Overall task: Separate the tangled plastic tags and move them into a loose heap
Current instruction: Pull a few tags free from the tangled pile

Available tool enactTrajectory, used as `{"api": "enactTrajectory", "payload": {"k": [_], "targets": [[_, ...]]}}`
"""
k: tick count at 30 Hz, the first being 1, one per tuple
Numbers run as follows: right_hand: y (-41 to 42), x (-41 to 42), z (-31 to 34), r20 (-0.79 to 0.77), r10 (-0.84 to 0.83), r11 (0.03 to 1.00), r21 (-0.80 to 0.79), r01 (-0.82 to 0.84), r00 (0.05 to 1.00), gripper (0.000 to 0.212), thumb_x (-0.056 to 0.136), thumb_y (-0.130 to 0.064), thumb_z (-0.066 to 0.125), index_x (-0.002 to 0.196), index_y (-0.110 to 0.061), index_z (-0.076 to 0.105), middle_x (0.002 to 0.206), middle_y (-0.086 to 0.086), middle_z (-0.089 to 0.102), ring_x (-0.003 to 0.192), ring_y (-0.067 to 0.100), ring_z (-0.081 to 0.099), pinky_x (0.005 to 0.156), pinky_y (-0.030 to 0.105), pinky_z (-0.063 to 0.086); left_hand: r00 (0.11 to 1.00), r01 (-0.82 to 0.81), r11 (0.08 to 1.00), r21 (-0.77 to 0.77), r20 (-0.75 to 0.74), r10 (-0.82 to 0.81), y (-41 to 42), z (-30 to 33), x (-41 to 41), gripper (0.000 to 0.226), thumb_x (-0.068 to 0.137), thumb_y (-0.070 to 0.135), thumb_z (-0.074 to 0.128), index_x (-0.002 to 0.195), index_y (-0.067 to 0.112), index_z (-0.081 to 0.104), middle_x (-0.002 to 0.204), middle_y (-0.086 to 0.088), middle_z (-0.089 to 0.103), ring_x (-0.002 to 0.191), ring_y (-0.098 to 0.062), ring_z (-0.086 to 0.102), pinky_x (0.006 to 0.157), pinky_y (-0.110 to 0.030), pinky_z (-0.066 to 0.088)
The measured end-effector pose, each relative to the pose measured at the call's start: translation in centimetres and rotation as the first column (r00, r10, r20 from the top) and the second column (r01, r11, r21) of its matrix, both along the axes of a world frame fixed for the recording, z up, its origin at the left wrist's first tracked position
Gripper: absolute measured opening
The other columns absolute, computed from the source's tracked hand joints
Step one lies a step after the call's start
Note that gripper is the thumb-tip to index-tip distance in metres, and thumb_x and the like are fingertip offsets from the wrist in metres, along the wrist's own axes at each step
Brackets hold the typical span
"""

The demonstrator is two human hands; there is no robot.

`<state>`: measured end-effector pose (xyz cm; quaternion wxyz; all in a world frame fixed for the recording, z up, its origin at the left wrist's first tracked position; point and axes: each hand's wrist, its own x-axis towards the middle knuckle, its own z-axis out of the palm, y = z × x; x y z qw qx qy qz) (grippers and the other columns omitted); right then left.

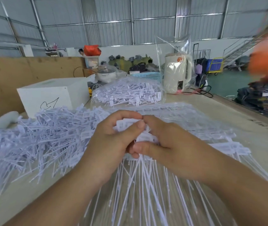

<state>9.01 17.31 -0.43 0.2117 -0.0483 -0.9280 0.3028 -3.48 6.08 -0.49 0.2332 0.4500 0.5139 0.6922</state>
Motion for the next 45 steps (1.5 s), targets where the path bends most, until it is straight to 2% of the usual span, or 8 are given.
{"api": "enactTrajectory", "payload": {"k": [5,8,11,19,25,31,37,45], "targets": [[0.0,-0.2,0.0,0.039,-0.082,0.997,0.012,0.081,0.996,0.066,0.091,-0.049,0.058,0.147,-0.031,0.027,0.073,0.005,0.068,0.056,0.024,0.060,0.058,0.050,0.050,0.999,0.009,0.996,-0.089,-0.047,-0.014,0.2,-0.4,-0.2,0.027,0.055,0.027,0.080,0.081,0.025,0.074,0.072,-0.002,0.070,0.050,-0.015,0.059,0.045,-0.025,0.051],[0.0,0.0,0.2,0.034,-0.076,0.996,0.057,0.074,0.997,0.029,0.090,-0.051,0.057,0.110,-0.029,0.057,0.058,-0.008,0.061,0.040,0.008,0.046,0.043,0.030,0.039,0.999,0.029,0.995,-0.096,-0.024,-0.031,0.2,-0.3,-0.7,0.026,0.057,0.025,0.080,0.082,0.022,0.074,0.070,-0.006,0.068,0.049,-0.017,0.056,0.045,-0.024,0.048],[0.4,0.3,0.8,0.085,-0.203,0.969,0.158,0.188,0.975,0.044,0.088,-0.061,0.051,0.069,-0.021,0.054,0.048,-0.005,0.046,0.041,0.007,0.039,0.046,0.025,0.032,0.999,-0.035,0.996,-0.076,-0.018,0.034,0.2,-0.1,-1.4,0.028,0.054,0.028,0.079,0.081,0.024,0.074,0.059,-0.002,0.061,0.041,-0.014,0.050,0.044,-0.024,0.049],[-0.2,0.3,1.3,-0.133,-0.285,0.935,0.179,0.305,0.949,0.048,0.095,-0.043,0.051,0.056,-0.020,0.034,0.046,-0.004,0.034,0.044,0.012,0.034,0.049,0.033,0.030,0.987,-0.038,0.998,0.044,0.159,0.031,0.6,-0.3,-0.7,0.026,0.057,0.023,0.078,0.082,0.025,0.075,0.063,-0.001,0.058,0.042,-0.009,0.047,0.045,-0.023,0.048],[1.3,1.3,2.5,-0.546,-0.506,0.862,-0.310,0.401,0.667,0.046,0.100,-0.039,0.050,0.070,-0.004,0.050,0.047,-0.007,0.037,0.042,0.006,0.033,0.038,0.014,0.027,0.925,-0.166,0.984,0.069,0.356,0.131,0.7,-0.2,-0.5,0.016,0.075,0.006,0.069,0.076,0.022,0.073,0.062,-0.001,0.062,0.040,-0.010,0.044,0.042,-0.022,0.047],[0.1,0.4,0.7,-0.145,-0.083,0.996,-0.039,0.078,0.986,0.031,0.093,-0.060,0.043,0.114,-0.038,0.050,0.063,-0.010,0.061,0.046,0.005,0.050,0.046,0.029,0.044,0.988,-0.044,0.997,0.069,0.153,0.033,0.1,0.2,-0.4,0.025,0.062,0.022,0.085,0.084,0.026,0.074,0.057,-0.002,0.059,0.041,-0.011,0.048,0.044,-0.022,0.046],[-0.4,0.1,0.1,-0.042,0.052,0.998,-0.038,-0.053,0.998,0.007,0.098,-0.042,0.053,0.098,-0.034,0.053,0.065,-0.025,0.064,0.046,0.020,0.046,0.046,0.040,0.039,0.998,-0.038,0.999,0.019,0.054,0.036,0.1,0.1,0.0,0.030,0.056,0.027,0.080,0.085,0.026,0.073,0.068,0.001,0.068,0.047,-0.010,0.057,0.042,-0.019,0.044],[-0.8,-0.8,-0.5,-0.056,-0.065,0.989,-0.134,0.057,0.996,0.022,0.094,-0.037,0.058,0.111,-0.025,0.050,0.088,0.009,0.070,0.079,0.032,0.068,0.071,0.056,0.053,0.992,0.004,0.995,-0.099,0.128,0.009,0.4,-0.3,0.1,0.041,0.058,0.017,0.089,0.092,0.023,0.067,0.080,-0.001,0.073,0.064,-0.013,0.067,0.055,-0.022,0.052]]}}
